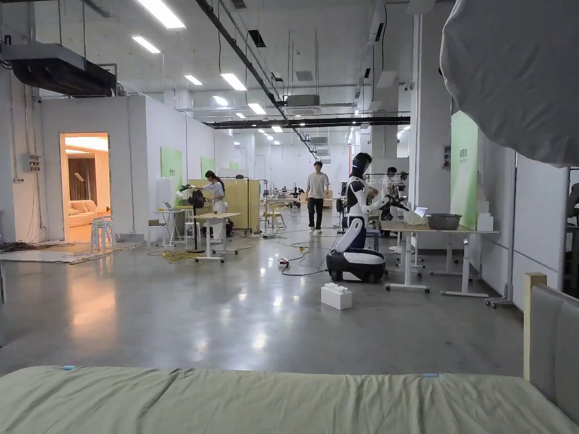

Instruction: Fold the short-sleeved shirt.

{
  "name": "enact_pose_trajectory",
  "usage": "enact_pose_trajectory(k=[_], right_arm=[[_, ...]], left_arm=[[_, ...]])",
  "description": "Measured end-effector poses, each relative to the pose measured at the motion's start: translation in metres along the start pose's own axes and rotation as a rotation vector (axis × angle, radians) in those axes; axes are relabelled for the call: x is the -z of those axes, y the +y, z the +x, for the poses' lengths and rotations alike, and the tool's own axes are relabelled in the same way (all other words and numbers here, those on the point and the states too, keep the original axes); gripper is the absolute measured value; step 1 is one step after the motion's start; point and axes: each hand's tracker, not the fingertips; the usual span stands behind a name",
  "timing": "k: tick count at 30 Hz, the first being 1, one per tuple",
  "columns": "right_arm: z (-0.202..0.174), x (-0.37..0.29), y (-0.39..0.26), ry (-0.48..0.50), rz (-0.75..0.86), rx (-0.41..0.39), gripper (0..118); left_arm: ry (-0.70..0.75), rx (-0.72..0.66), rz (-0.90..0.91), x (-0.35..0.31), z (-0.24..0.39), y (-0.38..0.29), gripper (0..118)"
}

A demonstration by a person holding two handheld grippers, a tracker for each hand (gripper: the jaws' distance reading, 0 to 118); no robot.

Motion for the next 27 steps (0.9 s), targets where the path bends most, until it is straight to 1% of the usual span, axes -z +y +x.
enact_pose_trajectory(k=[5,12,19,23,27], right_arm=[[0.002,0.002,-0.005,-0.032,-0.027,-0.015,118],[0.003,0.005,-0.008,-0.035,-0.048,-0.018,118],[0.01,0.009,-0.01,-0.057,-0.046,0.031,118],[0.013,0.008,-0.01,-0.083,-0.011,0.067,118],[0.013,0.006,-0.01,-0.115,0.041,0.077,118]], left_arm=[[-0.011,0.0,-0.012,0.002,0.003,-0.001,118],[-0.026,-0.006,-0.02,0.005,0.005,-0.001,118],[-0.003,-0.004,-0.012,0.008,0.009,-0.001,118],[0.056,0.036,0.046,0.004,0.013,-0.002,118],[0.091,0.046,0.12,0.0,0.015,-0.001,118]])
